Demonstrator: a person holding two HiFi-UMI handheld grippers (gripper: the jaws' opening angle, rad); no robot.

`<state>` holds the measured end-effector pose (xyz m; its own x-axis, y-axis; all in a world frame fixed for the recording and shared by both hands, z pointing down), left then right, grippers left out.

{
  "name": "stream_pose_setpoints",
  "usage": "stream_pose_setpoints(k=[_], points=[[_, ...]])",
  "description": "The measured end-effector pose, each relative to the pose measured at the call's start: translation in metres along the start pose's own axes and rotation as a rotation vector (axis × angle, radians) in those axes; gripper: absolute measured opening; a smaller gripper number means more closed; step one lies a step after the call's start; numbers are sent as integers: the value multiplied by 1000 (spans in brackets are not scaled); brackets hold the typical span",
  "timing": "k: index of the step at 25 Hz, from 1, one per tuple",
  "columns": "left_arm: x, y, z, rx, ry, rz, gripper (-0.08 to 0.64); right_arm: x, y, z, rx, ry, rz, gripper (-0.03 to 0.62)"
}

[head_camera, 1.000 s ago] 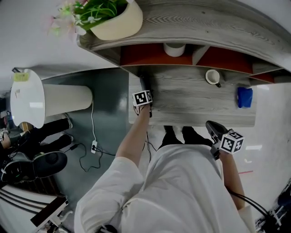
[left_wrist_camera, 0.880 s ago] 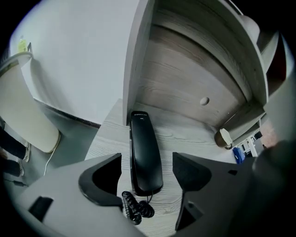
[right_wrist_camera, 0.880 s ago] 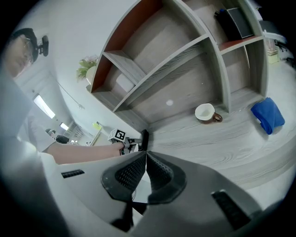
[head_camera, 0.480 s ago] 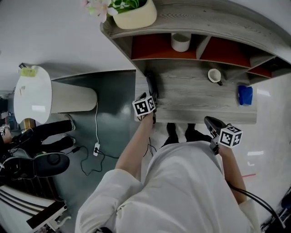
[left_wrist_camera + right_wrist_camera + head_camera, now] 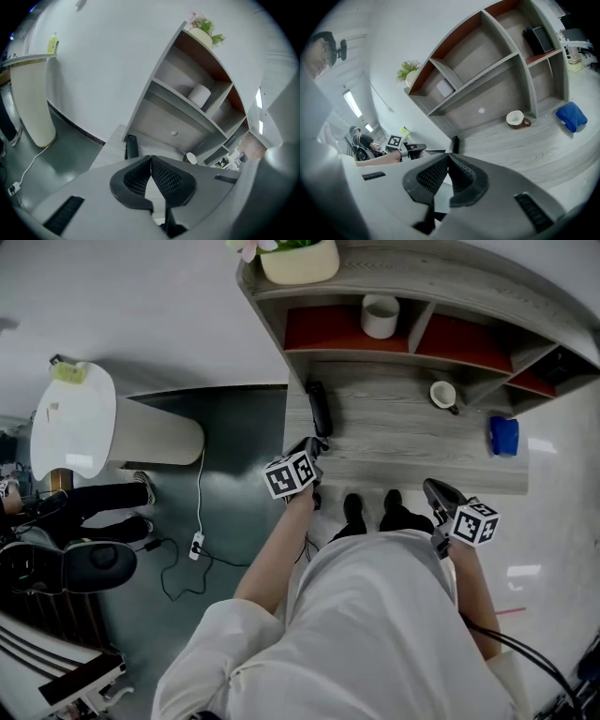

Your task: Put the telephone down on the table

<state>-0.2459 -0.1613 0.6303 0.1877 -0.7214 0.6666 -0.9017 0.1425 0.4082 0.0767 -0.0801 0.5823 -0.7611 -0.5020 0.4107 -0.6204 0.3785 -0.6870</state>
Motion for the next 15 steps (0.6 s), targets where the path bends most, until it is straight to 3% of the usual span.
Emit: stream_pose_setpoints(k=[7, 15], points=[[-43, -9, -19, -62, -90, -19, 9, -20, -8, -1, -28, 10, 24, 17], [-94, -54, -82, -126, -80, -88, 9, -59, -15, -16, -81, 85, 88, 17]])
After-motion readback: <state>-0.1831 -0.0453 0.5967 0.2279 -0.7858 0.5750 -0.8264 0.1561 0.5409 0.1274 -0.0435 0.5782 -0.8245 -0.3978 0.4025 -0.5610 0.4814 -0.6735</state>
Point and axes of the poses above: the fingertips, and each gripper's own axes: x forward along the fingers, y to its left, z out of its top, the point moved 2 cm from there along -x, backward along the fingers, and after that the axes turned 5 degrees about z, right-handed, at the moved point
